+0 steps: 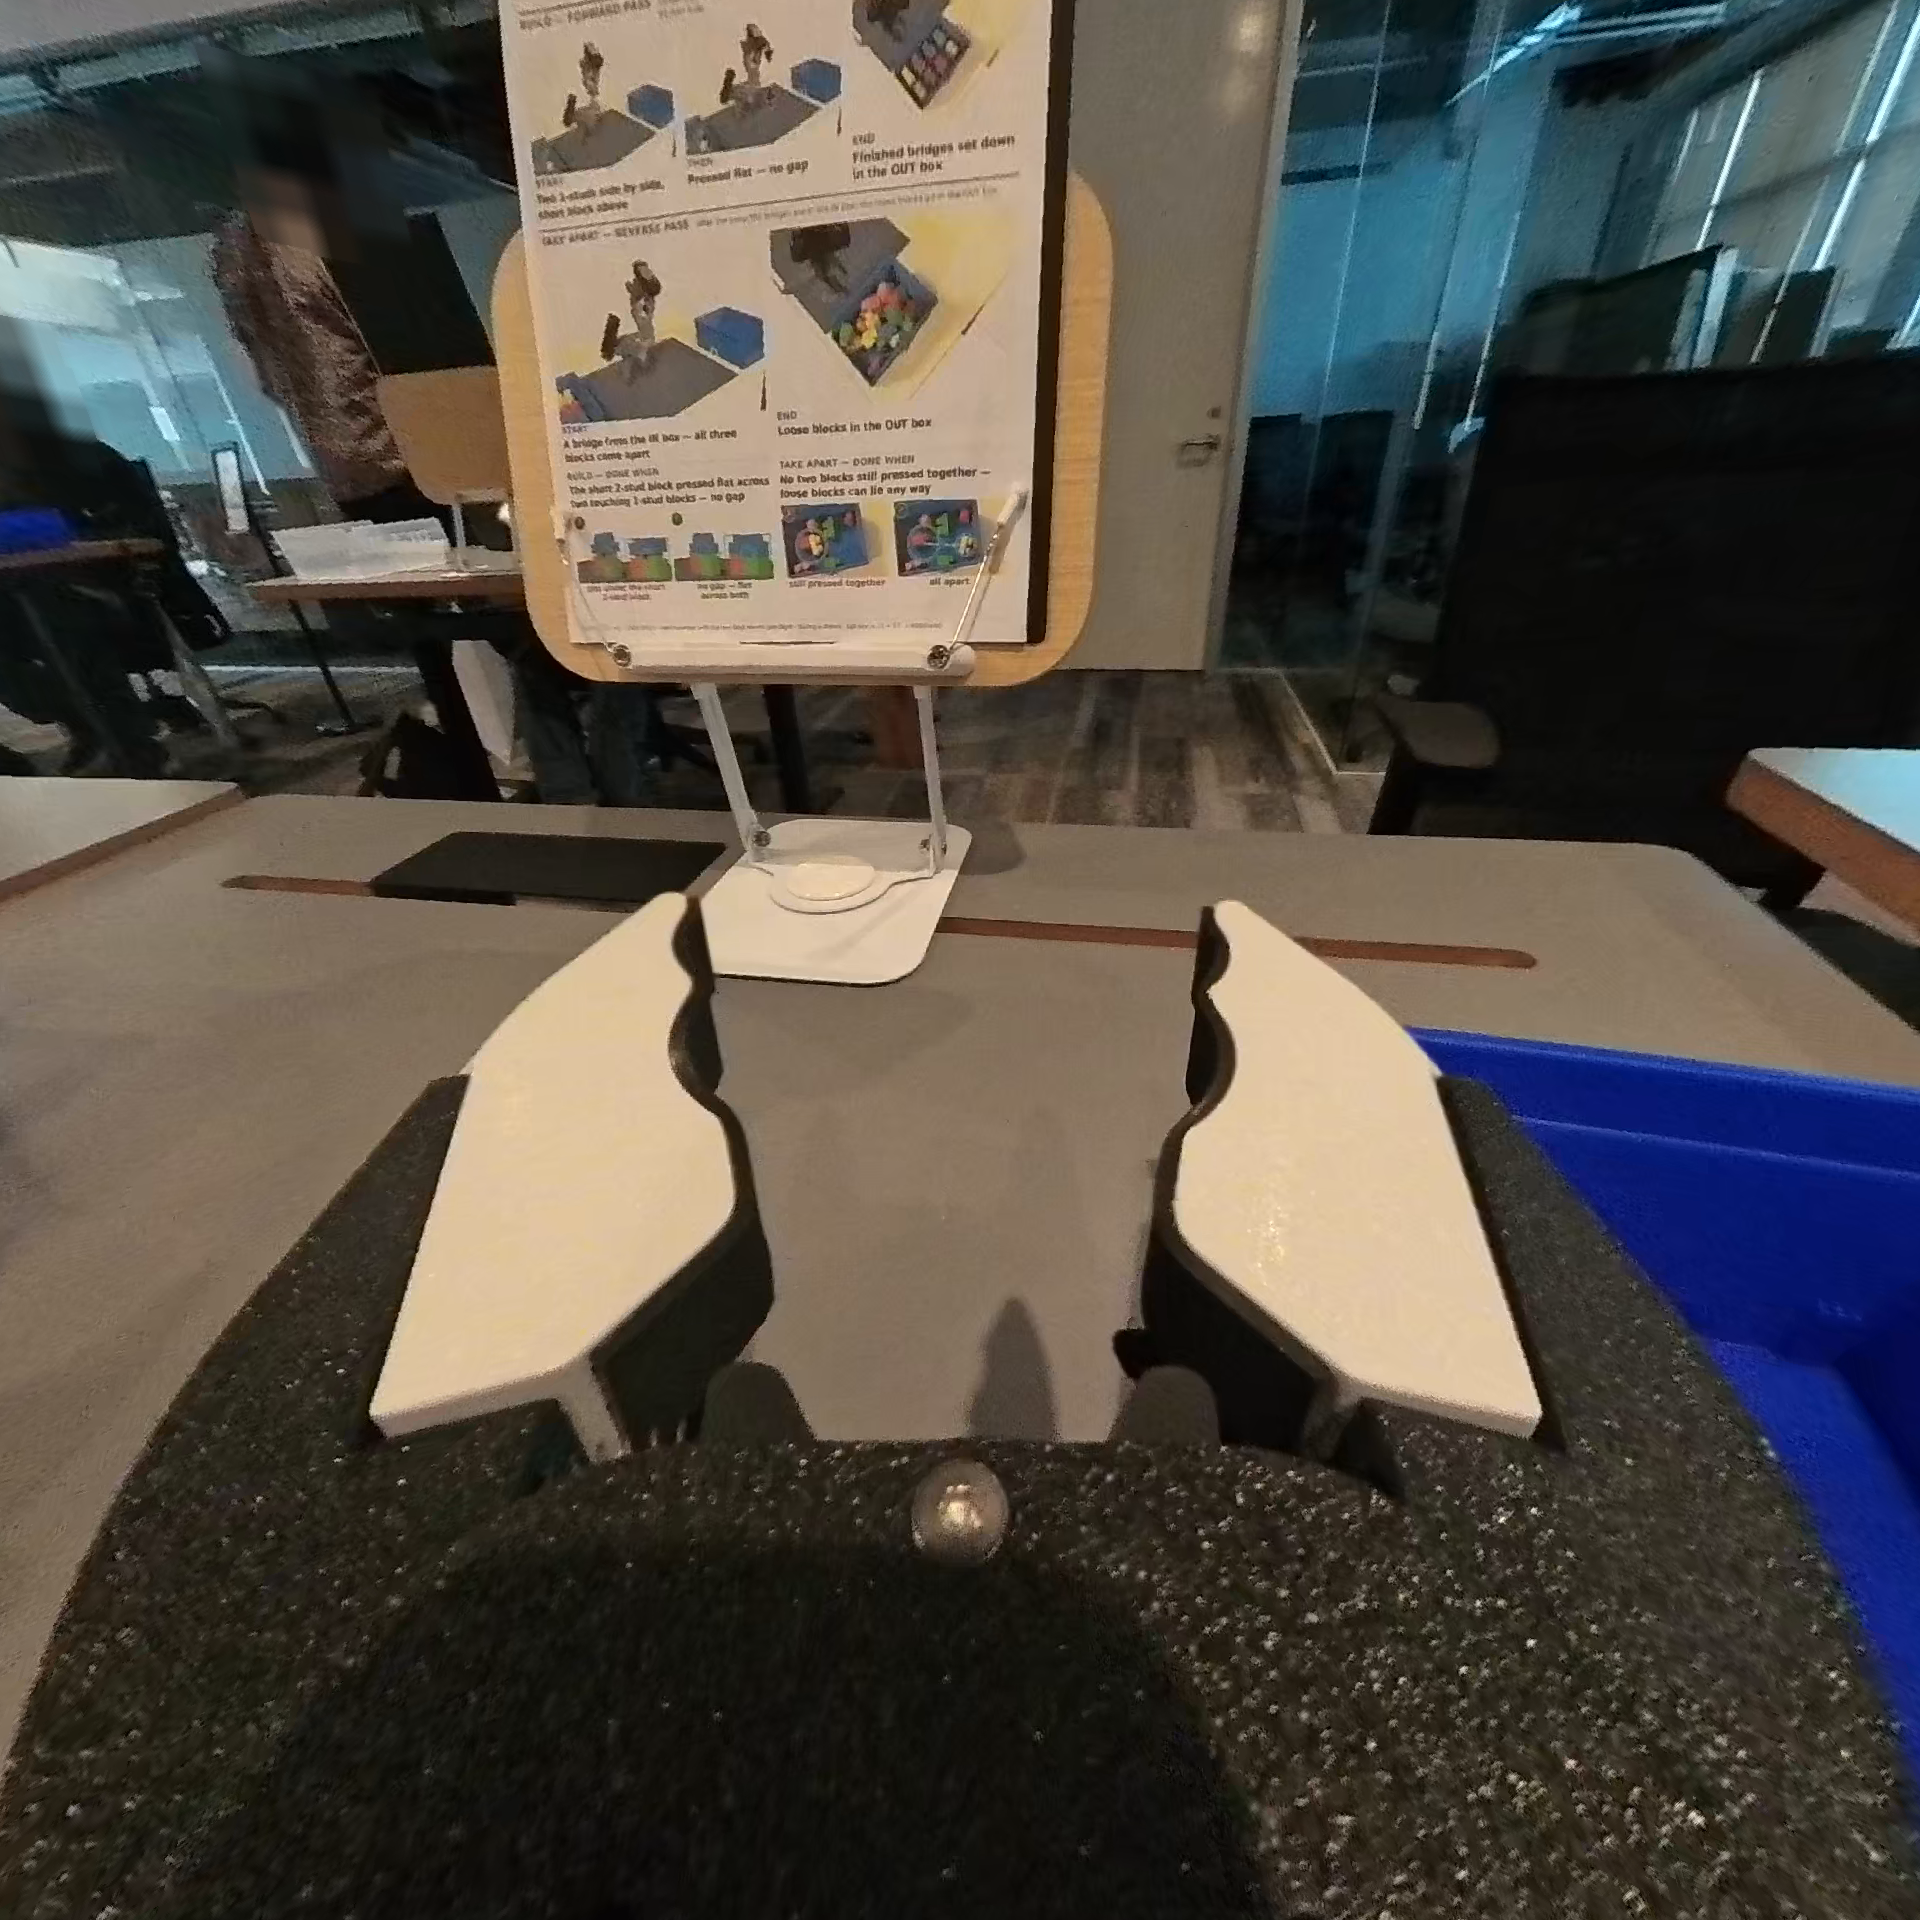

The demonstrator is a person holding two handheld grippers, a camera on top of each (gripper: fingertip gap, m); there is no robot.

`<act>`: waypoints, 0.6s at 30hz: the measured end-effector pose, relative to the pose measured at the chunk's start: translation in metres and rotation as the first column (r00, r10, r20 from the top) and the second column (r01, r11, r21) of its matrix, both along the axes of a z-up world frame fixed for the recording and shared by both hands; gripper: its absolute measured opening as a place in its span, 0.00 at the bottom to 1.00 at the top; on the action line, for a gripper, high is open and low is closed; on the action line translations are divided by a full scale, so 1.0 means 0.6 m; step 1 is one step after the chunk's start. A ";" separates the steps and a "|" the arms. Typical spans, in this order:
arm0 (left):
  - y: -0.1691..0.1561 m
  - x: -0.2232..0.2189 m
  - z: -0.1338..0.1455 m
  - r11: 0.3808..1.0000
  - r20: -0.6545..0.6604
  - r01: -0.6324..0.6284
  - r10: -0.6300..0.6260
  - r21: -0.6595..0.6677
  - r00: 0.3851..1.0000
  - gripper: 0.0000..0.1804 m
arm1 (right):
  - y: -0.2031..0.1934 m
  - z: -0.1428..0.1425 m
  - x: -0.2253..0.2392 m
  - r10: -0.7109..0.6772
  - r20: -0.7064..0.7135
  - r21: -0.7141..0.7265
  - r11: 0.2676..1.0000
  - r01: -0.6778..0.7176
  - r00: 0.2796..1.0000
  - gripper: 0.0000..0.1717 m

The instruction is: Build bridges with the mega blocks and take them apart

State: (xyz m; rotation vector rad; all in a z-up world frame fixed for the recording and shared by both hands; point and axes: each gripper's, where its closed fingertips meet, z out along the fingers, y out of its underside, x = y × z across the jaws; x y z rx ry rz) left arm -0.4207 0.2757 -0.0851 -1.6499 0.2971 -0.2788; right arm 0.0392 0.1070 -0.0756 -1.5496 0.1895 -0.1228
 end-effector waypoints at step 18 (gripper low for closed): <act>-0.007 0.009 0.016 0.996 0.013 0.044 -0.045 0.078 0.999 0.47 | 0.019 -0.006 -0.030 0.049 0.028 0.007 0.999 -0.049 0.998 0.48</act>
